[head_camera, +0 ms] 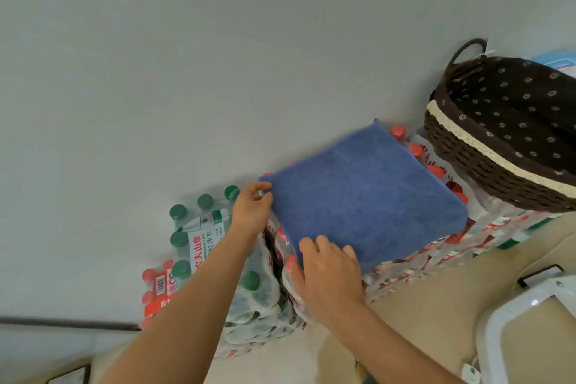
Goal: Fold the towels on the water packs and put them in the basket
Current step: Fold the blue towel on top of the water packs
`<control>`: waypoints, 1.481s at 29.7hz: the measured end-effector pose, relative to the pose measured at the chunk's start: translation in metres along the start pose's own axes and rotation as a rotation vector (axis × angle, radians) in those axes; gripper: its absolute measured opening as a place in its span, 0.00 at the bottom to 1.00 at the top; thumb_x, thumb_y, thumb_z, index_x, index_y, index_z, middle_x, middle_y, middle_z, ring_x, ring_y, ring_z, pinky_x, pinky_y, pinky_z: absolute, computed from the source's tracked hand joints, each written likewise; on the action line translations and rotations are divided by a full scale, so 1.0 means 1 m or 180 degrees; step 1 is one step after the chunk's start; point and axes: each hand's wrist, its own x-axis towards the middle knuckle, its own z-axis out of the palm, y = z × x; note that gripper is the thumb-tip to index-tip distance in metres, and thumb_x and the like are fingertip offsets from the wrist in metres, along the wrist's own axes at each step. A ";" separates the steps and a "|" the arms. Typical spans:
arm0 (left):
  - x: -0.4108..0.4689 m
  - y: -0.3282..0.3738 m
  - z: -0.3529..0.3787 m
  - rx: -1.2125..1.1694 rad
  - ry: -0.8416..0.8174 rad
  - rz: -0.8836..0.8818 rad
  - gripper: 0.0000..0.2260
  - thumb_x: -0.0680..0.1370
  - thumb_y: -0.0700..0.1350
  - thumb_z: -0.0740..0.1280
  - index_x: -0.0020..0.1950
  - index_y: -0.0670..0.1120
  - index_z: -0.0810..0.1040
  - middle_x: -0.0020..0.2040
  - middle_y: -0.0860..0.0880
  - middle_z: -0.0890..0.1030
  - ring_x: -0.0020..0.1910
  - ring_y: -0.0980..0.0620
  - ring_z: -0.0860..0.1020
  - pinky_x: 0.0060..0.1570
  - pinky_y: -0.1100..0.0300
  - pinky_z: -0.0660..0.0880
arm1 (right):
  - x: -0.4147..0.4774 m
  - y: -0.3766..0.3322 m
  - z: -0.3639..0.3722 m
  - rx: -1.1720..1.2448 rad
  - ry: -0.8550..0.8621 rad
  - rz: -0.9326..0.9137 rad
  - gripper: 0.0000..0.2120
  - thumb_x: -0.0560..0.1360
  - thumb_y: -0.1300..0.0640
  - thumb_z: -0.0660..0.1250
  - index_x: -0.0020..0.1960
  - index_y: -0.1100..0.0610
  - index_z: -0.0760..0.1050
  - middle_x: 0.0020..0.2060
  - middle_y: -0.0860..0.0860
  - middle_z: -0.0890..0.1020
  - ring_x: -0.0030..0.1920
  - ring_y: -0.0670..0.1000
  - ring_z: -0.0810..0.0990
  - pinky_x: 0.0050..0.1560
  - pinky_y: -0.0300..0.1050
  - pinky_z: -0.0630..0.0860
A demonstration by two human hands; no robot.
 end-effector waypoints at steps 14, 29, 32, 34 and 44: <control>0.024 0.016 -0.027 0.1874 0.0244 0.1225 0.14 0.74 0.35 0.65 0.54 0.48 0.84 0.45 0.48 0.85 0.39 0.49 0.80 0.43 0.62 0.73 | 0.031 -0.009 0.008 -0.0153 -0.0152 -0.0032 0.19 0.56 0.46 0.79 0.33 0.54 0.71 0.22 0.49 0.72 0.18 0.52 0.69 0.27 0.45 0.64; 0.026 0.005 -0.058 0.2875 0.0148 0.2540 0.09 0.70 0.34 0.68 0.42 0.45 0.84 0.37 0.46 0.83 0.36 0.42 0.80 0.34 0.54 0.76 | 0.007 -0.008 -0.020 0.1248 -0.0535 0.0349 0.06 0.69 0.56 0.70 0.38 0.55 0.74 0.32 0.48 0.74 0.32 0.50 0.71 0.32 0.44 0.67; 0.026 0.007 -0.059 0.2728 0.0195 0.2650 0.09 0.68 0.32 0.70 0.42 0.44 0.84 0.38 0.46 0.82 0.38 0.42 0.79 0.37 0.57 0.73 | 0.005 0.003 -0.041 0.2491 -0.0818 0.0794 0.03 0.73 0.58 0.66 0.41 0.54 0.74 0.34 0.47 0.76 0.34 0.46 0.72 0.37 0.43 0.71; 0.027 0.016 -0.056 0.2443 0.0185 0.2617 0.09 0.67 0.32 0.71 0.43 0.45 0.83 0.40 0.47 0.81 0.40 0.45 0.78 0.40 0.60 0.70 | 0.008 0.013 -0.053 0.3046 -0.0922 0.1100 0.06 0.73 0.61 0.65 0.39 0.53 0.73 0.30 0.46 0.75 0.31 0.44 0.70 0.36 0.41 0.69; 0.002 0.112 -0.003 -0.0105 -0.1026 0.1256 0.05 0.76 0.32 0.63 0.46 0.42 0.73 0.48 0.48 0.84 0.29 0.57 0.74 0.28 0.67 0.70 | 0.048 0.092 -0.099 0.3801 -0.2055 0.1360 0.04 0.76 0.67 0.63 0.47 0.61 0.76 0.32 0.53 0.80 0.34 0.47 0.79 0.37 0.34 0.74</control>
